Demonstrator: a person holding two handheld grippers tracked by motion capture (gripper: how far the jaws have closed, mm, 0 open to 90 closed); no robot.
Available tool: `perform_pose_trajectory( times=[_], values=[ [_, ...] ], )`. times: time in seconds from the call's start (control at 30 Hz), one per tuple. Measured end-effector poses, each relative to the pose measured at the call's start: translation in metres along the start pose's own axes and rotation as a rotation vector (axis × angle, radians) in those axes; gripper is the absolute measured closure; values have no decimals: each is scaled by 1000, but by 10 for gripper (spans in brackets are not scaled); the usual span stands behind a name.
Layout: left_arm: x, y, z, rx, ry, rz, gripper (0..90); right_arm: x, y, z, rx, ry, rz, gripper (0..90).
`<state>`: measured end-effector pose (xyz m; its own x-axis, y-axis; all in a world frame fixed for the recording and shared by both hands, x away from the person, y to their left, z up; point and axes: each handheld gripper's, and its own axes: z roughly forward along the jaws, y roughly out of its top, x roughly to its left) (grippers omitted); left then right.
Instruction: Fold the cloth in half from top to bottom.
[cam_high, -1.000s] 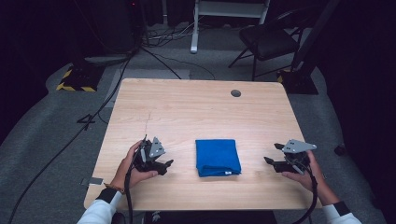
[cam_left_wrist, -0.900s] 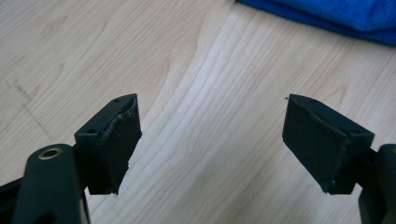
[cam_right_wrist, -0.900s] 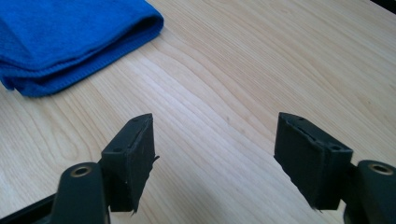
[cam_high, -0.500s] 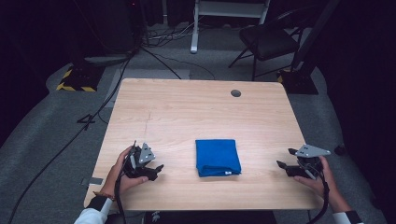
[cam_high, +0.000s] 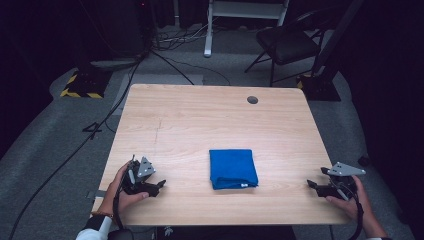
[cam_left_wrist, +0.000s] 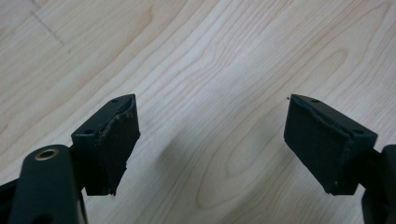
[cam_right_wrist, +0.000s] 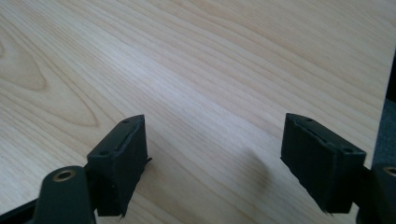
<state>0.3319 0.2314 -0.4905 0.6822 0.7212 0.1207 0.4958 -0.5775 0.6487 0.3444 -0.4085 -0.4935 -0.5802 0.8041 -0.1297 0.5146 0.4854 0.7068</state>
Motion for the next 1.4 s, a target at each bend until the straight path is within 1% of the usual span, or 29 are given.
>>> perform_pose_trajectory(
  times=[0.07, 0.17, 0.23, 0.27, 0.3, 0.33, 0.37, 0.4, 0.47, 0.5, 0.57, 0.6, 0.67, 0.73, 0.83, 1.0, 1.4],
  values=[
    [1, -3, -1, -2, 5, -3, 180, -3, -5, -2, -4, -2, 21, 228],
    [6, -11, -4, -15, 0, -32, 180, -7, -12, -5, -15, -6, 60, 225],
    [8, -16, -4, -22, -13, -58, 181, -9, -16, -6, -21, -5, 84, 224],
    [9, -18, -4, -19, -14, -60, 180, -11, -18, -7, -27, 0, 102, 220],
    [10, -20, -4, -29, -18, -73, 177, -11, -19, -7, -29, 0, 113, 218],
    [11, -22, -5, -31, -23, -75, 177, -12, -21, -8, -30, -1, 126, 218],
    [12, -24, -6, -37, -19, -78, 175, -12, -22, -8, -34, -2, 134, 218],
    [12, -25, -6, -38, -19, -91, 170, -12, -23, -9, -34, -4, 147, 218],
    [14, -28, -7, -42, -22, -97, 170, -13, -26, -10, -35, -4, 169, 218],
    [14, -29, -7, -51, -22, -106, 170, -13, -27, -11, -37, -4, 176, 219],
    [16, -31, -7, -50, -36, -118, 167, -14, -29, -13, -42, -6, 178, 219],
    [16, -32, -7, -50, -39, -137, 167, -14, -30, -13, -49, -10, 183, 219],
    [18, -33, -8, -48, -42, -140, 167, -13, -33, -14, -58, -16, 186, 220],
    [18, -33, -8, -48, -44, -143, 166, -13, -34, -15, -67, -24, 192, 224],
    [18, -33, -8, -48, -41, -139, 166, -12, -35, -15, -66, -22, 194, 225],
    [18, -33, -8, -45, -45, -142, 167, -12, -34, -15, -65, -26, 192, 222],
    [18, -33, -8, -45, -44, -142, 163, -13, -34, -15, -63, -38, 206, 226]
  ],
)
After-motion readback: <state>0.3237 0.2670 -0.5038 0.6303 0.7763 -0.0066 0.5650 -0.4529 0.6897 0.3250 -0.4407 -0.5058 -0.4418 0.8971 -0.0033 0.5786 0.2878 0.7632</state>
